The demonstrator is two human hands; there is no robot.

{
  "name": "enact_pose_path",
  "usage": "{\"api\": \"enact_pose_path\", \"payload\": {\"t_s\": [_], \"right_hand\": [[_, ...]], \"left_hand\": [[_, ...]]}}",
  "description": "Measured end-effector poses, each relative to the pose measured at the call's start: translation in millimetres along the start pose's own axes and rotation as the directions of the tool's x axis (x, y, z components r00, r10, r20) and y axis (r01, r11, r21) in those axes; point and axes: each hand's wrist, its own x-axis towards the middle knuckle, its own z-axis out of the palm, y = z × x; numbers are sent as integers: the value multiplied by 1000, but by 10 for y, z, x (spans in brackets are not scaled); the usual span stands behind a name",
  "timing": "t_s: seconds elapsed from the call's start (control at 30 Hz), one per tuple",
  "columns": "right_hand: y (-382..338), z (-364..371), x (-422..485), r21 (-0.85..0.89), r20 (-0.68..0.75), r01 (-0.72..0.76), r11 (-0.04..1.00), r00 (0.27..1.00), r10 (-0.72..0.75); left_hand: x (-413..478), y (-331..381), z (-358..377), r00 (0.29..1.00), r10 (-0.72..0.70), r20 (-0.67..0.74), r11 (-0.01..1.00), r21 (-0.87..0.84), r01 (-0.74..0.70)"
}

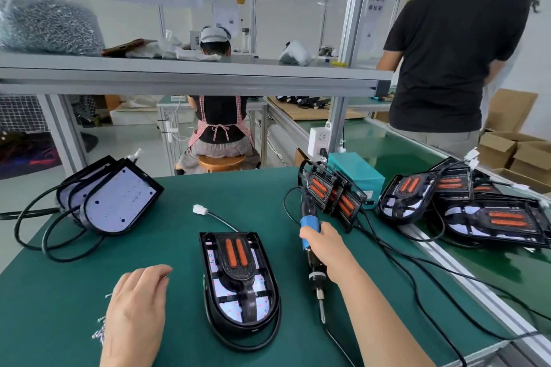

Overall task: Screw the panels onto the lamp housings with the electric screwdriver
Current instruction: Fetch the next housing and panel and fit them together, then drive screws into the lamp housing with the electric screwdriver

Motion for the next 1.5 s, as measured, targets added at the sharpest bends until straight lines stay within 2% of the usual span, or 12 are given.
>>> {"api": "enact_pose_path", "payload": {"t_s": [0.1, 0.17, 0.23, 0.3, 0.37, 0.5, 0.63, 0.77, 1.1, 1.27, 1.5], "right_hand": [[9, -60, 9, 188, 21, -37, 982, 999, 34], [-44, -101, -10, 388, 46, -53, 920, 998, 39], [-130, -137, -67, 586, 95, -105, 803, 994, 60], [-224, -131, -155, 767, 177, -172, 618, 983, 54], [-303, -91, -245, 865, 238, -212, 455, 971, 0], [-445, 49, -388, 914, 281, -239, 327, 956, -87], [-487, 192, -448, 911, 306, -267, 313, 949, -81], [-453, 344, -490, 912, 327, -299, 280, 943, -60], [-556, 564, -486, 971, 238, -237, -19, 968, 85], [-543, 604, -445, 977, 214, -211, -35, 966, 147], [-505, 606, -444, 987, 161, -156, -42, 970, 182]], "left_hand": [[40, 87, 26, 999, 37, -22, 999, -16, -37], [69, 149, 33, 995, 85, -53, 996, -28, -86], [85, 231, 31, 992, 106, -60, 993, -45, -109], [92, 311, 46, 996, 80, -40, 995, -60, -83], [89, 407, 47, 998, 56, 5, 994, -98, -56], [88, 578, 32, 998, -6, 57, 972, -232, 19], [72, 728, 16, 997, -18, 77, 948, -315, 42], [17, 810, 15, 990, 23, 141, 945, -327, 25], [-45, 892, -114, 982, 26, 188, 946, -322, 37], [-91, 893, -152, 983, -68, 172, 914, -385, 130], [-92, 965, -181, 981, -87, 173, 914, -378, 148]]}}
